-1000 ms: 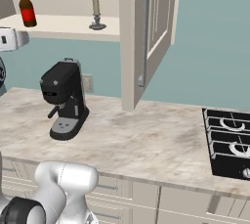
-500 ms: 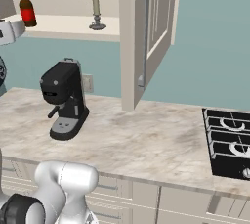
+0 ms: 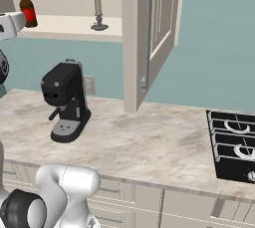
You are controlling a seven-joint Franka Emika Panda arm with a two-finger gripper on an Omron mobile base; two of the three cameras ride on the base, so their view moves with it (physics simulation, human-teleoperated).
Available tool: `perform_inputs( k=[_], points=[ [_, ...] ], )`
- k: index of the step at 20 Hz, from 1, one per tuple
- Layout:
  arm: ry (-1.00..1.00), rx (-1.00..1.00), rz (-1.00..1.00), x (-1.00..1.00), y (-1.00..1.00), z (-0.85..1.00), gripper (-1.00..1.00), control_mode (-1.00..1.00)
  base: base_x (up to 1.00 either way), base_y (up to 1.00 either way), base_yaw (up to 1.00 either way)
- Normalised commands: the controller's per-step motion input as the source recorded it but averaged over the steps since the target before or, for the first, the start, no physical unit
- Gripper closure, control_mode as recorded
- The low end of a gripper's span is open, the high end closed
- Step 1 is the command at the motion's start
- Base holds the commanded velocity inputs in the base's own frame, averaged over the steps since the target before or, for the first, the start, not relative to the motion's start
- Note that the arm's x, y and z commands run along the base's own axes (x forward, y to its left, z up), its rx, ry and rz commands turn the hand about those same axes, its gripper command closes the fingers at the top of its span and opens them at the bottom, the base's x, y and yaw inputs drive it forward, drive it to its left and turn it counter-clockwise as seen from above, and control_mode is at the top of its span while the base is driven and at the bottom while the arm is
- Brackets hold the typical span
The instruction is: Get the candle and the beer from the cabinet and move them to the dining counter.
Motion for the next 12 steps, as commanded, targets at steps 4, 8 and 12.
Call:
perform_inputs(
  k=[4,8,12],
  points=[
    [0.00,0.00,0.00,0.28,0.00,0.12,-1.00,-1.00,0.00,0.00,0.00],
    [0.05,0.00,0.00,0.47,0.00,0.00,-1.00,-1.00,0.00,0.00,0.00],
    [0.07,0.00,0.00,0.49,0.11,0.00,-1.00,-1.00,0.00,0.00,0.00]
  ],
)
